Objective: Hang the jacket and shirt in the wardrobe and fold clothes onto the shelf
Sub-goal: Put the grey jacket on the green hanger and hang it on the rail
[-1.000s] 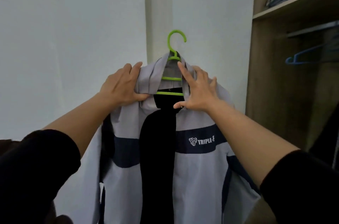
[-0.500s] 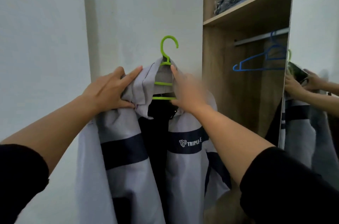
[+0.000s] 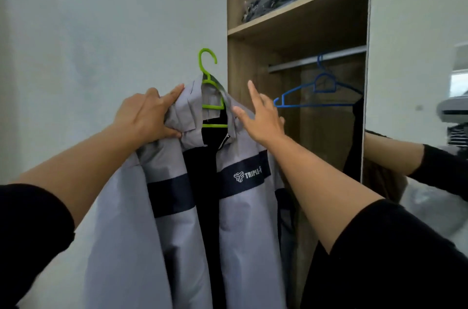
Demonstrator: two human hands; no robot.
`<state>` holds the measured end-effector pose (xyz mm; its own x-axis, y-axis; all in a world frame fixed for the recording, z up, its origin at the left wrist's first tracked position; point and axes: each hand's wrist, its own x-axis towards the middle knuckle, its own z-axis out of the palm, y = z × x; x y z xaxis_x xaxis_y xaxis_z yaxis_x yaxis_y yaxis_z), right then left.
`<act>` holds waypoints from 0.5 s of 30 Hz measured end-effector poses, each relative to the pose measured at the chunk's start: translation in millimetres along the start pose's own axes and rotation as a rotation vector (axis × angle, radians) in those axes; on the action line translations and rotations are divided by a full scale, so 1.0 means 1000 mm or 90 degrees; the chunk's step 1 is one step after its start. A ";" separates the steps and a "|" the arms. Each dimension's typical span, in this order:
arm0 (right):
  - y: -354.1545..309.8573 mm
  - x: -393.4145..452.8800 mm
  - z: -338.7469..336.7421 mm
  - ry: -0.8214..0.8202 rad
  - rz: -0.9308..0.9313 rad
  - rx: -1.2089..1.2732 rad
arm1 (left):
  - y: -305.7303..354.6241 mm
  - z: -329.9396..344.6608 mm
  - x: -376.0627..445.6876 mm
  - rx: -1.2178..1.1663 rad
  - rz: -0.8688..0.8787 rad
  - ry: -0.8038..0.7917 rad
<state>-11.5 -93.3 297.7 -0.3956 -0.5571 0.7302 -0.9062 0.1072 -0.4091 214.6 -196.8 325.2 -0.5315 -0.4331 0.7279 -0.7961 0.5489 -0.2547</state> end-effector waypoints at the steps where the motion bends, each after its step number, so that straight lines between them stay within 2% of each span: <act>1: 0.006 0.007 0.002 0.009 0.019 -0.010 | 0.003 0.008 0.014 -0.009 0.010 0.001; 6: 0.034 0.043 0.006 0.059 0.122 -0.026 | 0.022 0.048 0.080 -0.049 0.057 0.008; 15: 0.080 0.099 0.014 0.090 0.217 -0.141 | 0.070 0.128 0.160 -0.127 0.088 0.004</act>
<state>-121.0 -151.3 330.4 -0.6807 -0.3423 0.6477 -0.7241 0.4483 -0.5241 36.7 -319.0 342.9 -0.6299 -0.3399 0.6983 -0.6425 0.7333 -0.2227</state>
